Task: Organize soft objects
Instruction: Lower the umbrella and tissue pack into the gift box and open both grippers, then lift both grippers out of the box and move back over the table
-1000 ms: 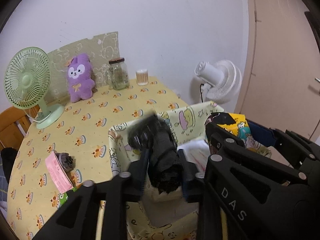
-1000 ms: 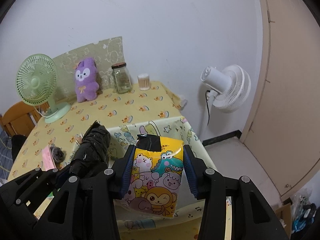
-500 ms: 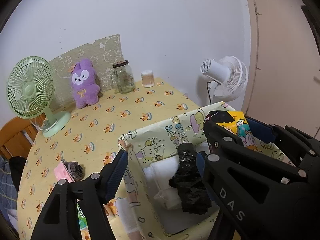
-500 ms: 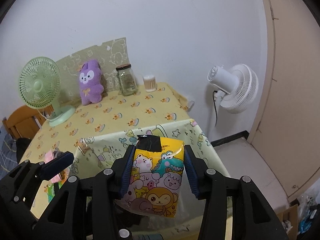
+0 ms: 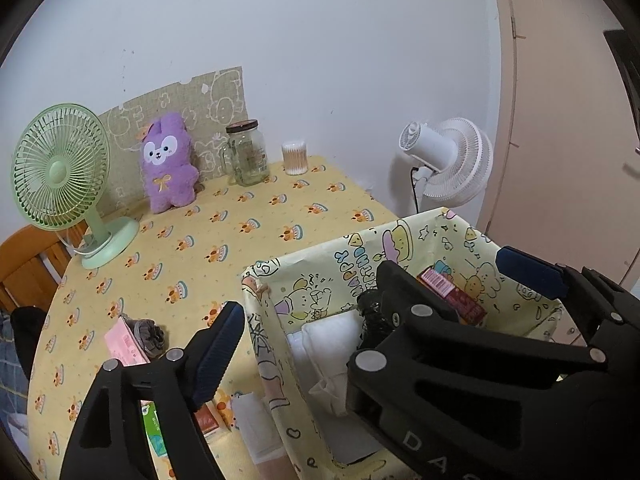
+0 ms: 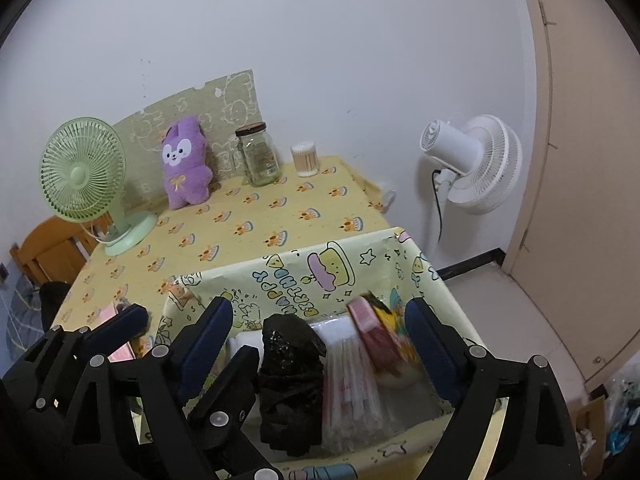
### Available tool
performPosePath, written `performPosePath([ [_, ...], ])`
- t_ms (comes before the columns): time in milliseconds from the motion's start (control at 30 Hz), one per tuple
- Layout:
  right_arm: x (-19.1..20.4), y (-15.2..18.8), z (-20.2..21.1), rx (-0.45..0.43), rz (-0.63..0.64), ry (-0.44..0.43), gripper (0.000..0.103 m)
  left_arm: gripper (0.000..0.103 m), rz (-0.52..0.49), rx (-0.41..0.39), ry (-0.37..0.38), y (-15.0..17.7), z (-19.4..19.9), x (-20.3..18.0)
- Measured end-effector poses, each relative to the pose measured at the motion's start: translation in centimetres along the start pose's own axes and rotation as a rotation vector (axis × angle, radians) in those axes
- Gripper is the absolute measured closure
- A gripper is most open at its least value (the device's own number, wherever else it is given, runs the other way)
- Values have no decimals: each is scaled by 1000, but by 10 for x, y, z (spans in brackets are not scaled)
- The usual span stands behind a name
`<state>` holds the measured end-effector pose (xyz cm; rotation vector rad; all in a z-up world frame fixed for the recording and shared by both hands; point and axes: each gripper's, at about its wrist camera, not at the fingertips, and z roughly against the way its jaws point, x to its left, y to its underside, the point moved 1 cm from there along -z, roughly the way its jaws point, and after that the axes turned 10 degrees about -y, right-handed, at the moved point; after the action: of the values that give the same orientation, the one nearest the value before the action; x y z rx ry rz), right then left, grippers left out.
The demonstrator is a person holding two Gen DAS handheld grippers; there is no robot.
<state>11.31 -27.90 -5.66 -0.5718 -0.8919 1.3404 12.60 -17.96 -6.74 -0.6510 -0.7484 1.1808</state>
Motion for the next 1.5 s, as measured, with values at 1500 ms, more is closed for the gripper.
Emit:
performPosePath([
  [1500,96,7,74,-84,142,-26,13,16,102,-124,-29,26,88,72],
])
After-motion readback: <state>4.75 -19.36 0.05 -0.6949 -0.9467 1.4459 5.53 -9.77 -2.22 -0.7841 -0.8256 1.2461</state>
